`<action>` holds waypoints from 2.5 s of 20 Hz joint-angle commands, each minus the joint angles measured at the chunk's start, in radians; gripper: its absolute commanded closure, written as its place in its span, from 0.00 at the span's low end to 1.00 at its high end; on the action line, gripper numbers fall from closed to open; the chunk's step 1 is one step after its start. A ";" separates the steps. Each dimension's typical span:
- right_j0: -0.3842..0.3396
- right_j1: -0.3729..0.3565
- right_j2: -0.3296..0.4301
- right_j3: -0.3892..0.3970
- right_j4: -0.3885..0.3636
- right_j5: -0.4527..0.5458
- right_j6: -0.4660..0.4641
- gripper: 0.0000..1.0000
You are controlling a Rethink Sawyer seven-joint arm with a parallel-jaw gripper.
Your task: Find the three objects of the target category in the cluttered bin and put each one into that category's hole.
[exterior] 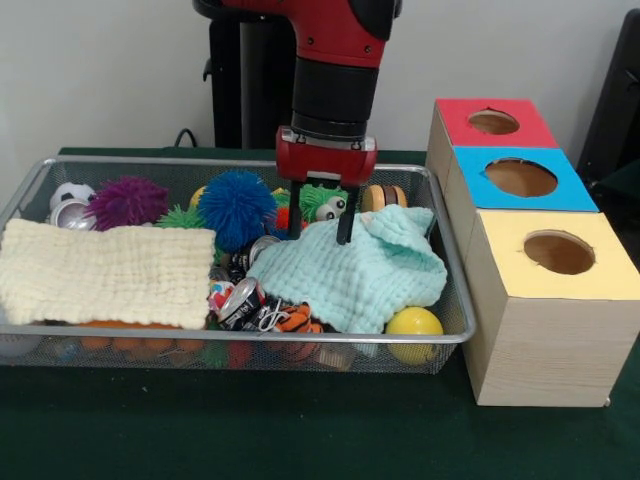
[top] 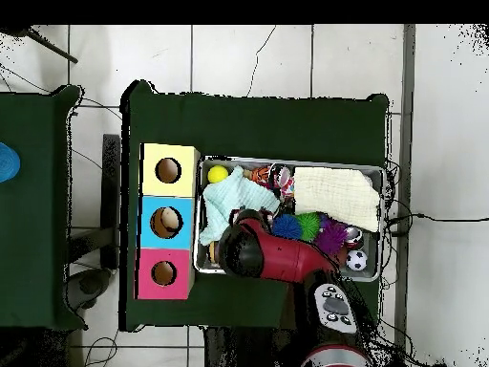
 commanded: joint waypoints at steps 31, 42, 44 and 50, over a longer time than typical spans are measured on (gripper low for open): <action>0.127 0.140 0.012 0.023 0.098 0.025 0.210 0.00; 0.153 0.249 -0.073 -0.013 0.031 -0.045 0.149 0.00; 0.157 0.255 -0.092 -0.024 0.018 -0.051 0.129 0.00; 0.126 0.267 -0.084 -0.023 0.002 -0.123 0.132 0.00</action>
